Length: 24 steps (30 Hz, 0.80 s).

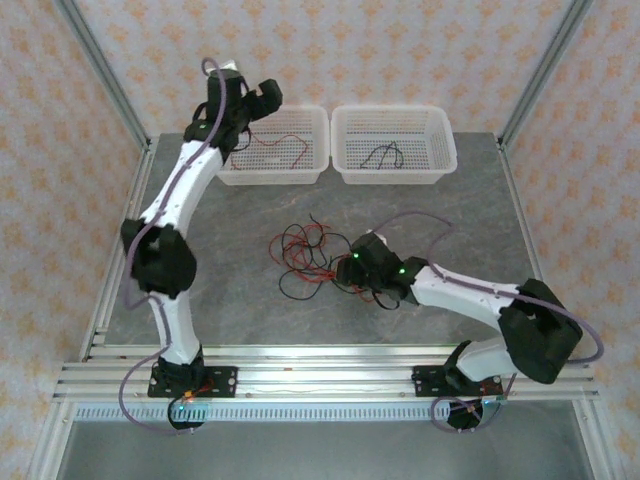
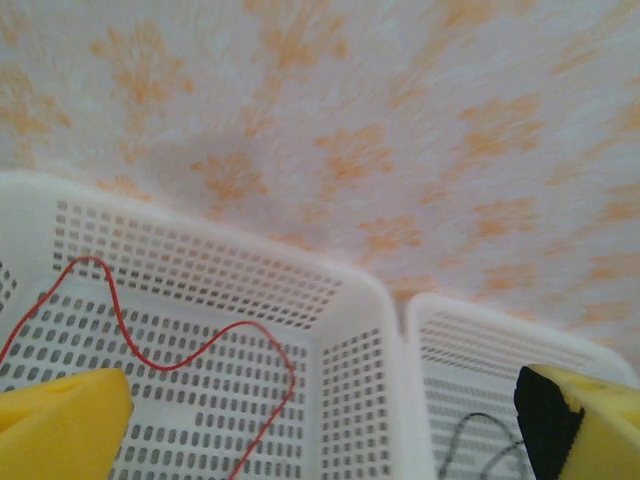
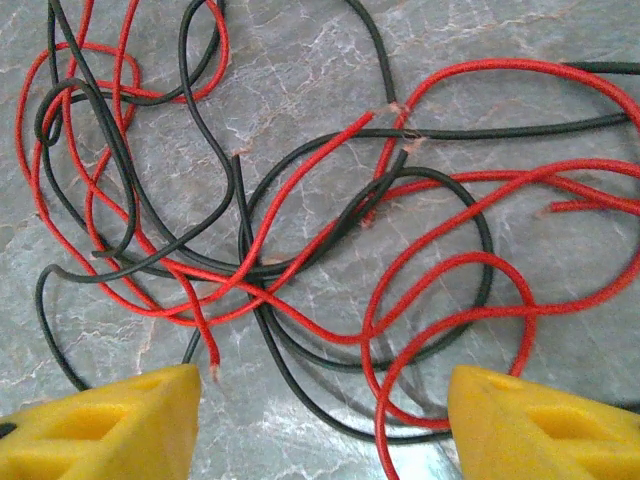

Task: Untangle the cables

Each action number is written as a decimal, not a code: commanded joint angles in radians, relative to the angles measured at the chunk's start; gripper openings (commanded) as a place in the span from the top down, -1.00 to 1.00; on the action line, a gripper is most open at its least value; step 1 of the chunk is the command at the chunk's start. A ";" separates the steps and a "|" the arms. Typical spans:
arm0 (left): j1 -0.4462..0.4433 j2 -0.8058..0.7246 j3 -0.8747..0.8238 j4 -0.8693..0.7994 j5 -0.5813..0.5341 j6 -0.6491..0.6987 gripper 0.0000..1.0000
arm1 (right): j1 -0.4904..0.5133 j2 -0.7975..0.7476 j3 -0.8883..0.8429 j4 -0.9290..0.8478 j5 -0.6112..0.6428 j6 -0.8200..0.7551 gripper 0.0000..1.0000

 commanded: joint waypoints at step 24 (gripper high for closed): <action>-0.138 -0.672 -0.817 0.065 -0.013 -0.019 -0.89 | 0.030 0.234 0.164 0.074 -0.038 0.087 0.15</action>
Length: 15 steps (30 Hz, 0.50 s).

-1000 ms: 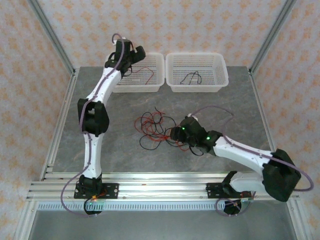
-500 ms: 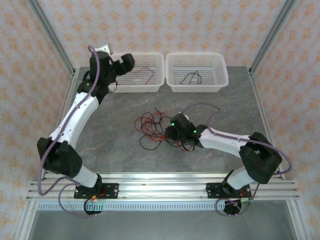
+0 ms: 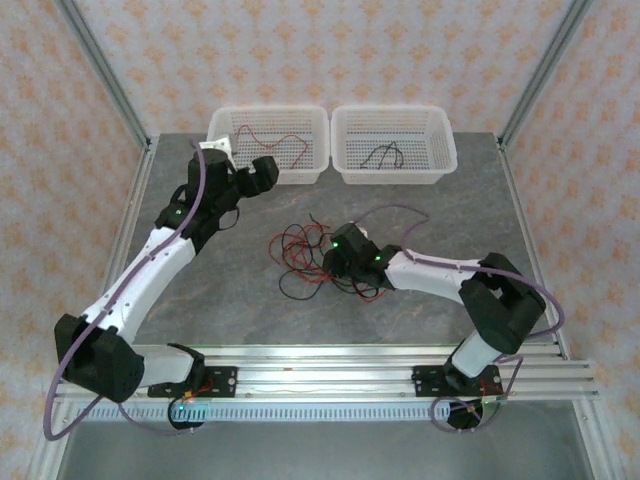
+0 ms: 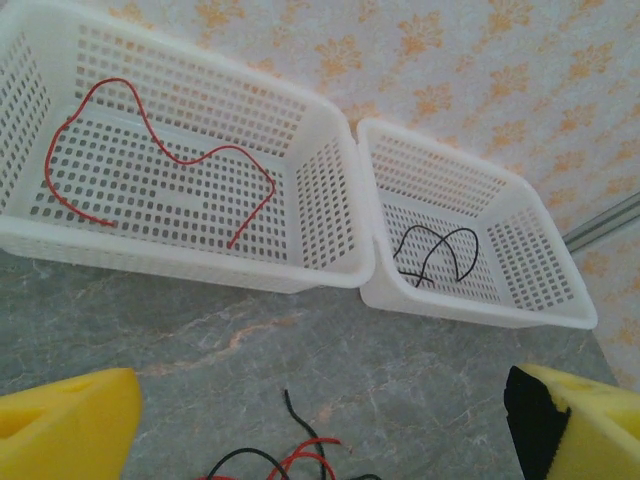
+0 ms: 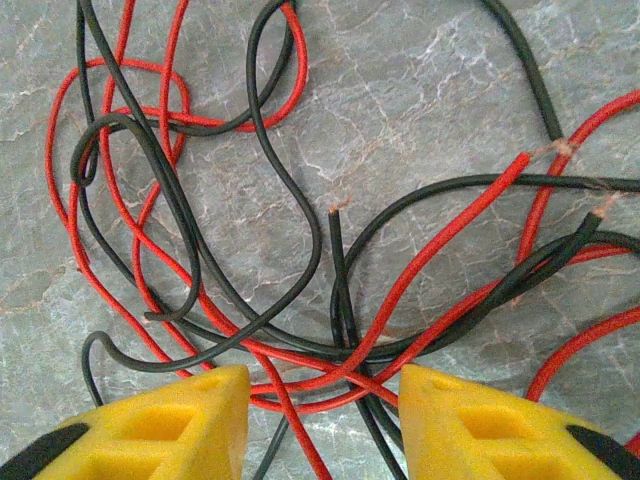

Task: Untangle the cables

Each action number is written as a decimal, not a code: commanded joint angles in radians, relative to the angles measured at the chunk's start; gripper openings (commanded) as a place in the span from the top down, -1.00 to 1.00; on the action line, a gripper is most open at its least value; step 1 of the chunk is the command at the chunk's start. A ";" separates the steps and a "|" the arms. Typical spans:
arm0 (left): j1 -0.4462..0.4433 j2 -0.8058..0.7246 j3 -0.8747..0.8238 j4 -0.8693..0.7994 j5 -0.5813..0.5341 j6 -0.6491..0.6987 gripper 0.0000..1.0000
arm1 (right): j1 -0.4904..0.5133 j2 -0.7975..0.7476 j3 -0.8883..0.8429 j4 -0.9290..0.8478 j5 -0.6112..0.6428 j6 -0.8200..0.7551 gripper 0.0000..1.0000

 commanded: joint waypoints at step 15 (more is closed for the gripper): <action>-0.029 -0.041 -0.060 -0.011 -0.031 -0.019 -0.87 | 0.028 0.045 0.032 0.004 0.000 0.021 0.42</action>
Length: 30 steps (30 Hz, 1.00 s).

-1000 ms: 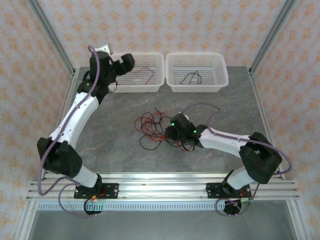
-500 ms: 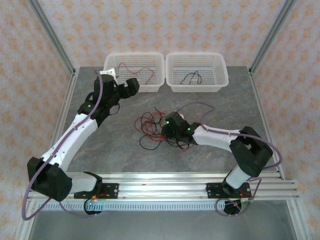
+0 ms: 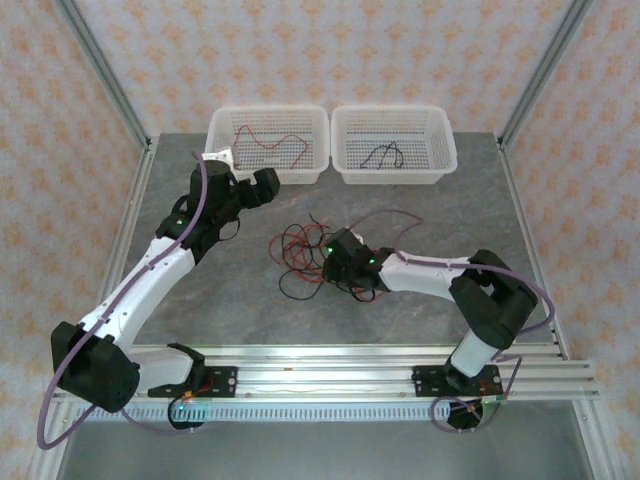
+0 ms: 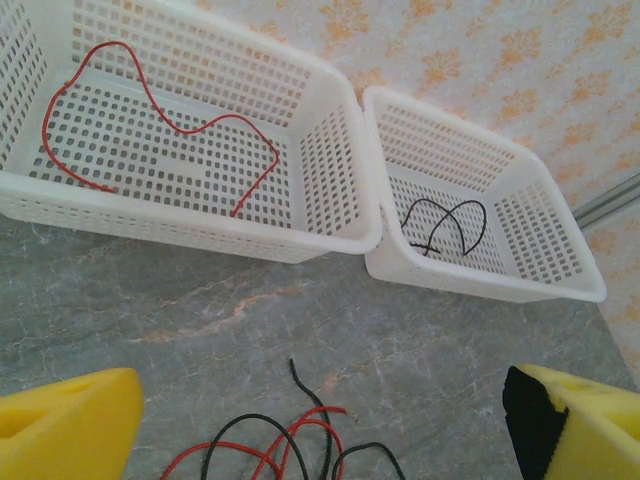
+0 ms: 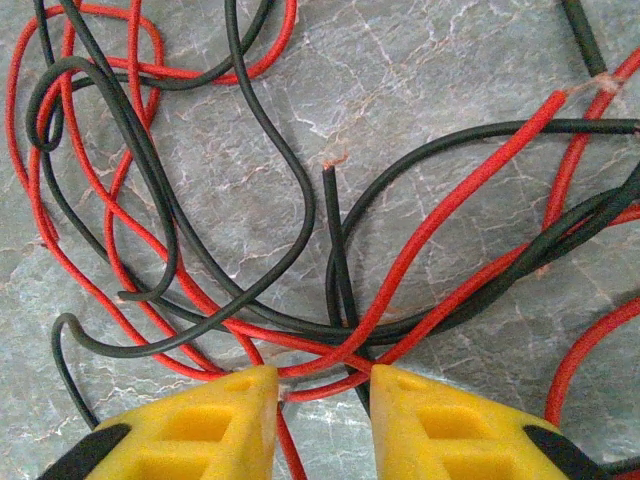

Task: Untangle the cables

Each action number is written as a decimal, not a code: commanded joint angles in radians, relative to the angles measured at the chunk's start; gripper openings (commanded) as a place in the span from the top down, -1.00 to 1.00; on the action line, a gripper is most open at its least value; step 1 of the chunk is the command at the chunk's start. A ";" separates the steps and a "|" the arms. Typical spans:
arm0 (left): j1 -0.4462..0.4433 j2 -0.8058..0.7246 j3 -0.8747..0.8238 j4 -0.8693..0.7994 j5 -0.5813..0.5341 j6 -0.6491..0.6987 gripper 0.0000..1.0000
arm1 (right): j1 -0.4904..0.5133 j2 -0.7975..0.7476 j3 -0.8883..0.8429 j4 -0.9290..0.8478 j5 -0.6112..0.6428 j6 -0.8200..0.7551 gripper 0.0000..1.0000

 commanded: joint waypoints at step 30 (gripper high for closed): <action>-0.042 -0.052 -0.054 -0.025 -0.035 -0.026 -0.85 | 0.007 -0.059 -0.006 -0.030 0.026 0.015 0.07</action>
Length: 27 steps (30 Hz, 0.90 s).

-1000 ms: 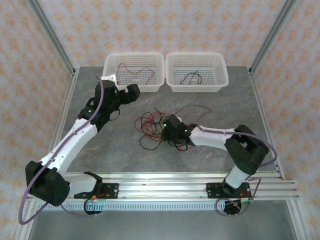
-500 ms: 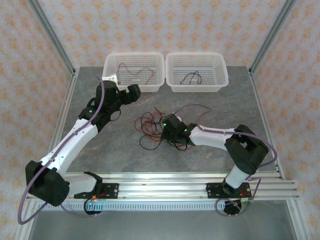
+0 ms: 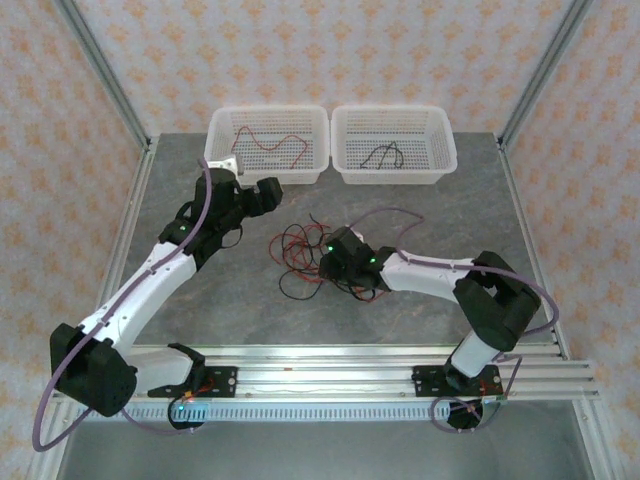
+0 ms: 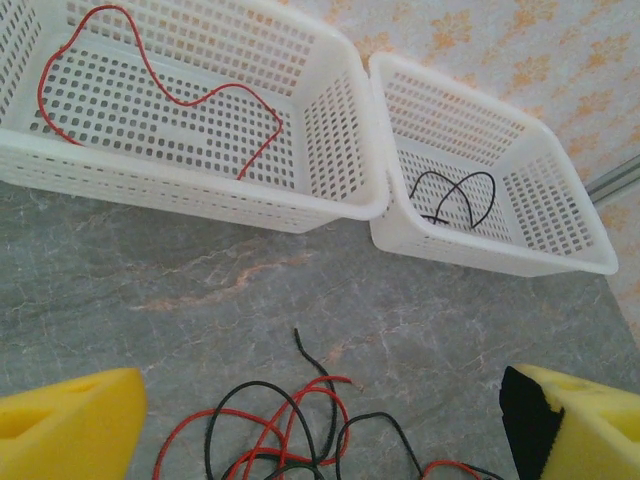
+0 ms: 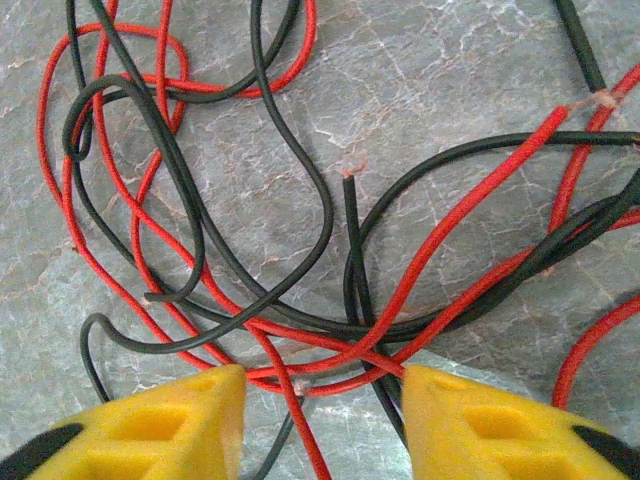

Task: Untangle the cables

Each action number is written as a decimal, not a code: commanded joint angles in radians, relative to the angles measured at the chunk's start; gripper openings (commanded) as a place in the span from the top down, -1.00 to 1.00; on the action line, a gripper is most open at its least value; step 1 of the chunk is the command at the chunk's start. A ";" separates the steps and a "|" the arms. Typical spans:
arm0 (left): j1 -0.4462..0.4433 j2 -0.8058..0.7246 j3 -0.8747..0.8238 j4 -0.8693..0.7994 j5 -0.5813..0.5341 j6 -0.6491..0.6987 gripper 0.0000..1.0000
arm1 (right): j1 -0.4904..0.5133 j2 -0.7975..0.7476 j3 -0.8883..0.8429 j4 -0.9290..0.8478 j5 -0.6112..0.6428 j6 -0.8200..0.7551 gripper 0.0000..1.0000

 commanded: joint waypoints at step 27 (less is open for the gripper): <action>-0.018 -0.032 -0.024 -0.008 -0.025 -0.022 -0.85 | 0.042 0.008 -0.016 -0.004 0.009 0.016 0.56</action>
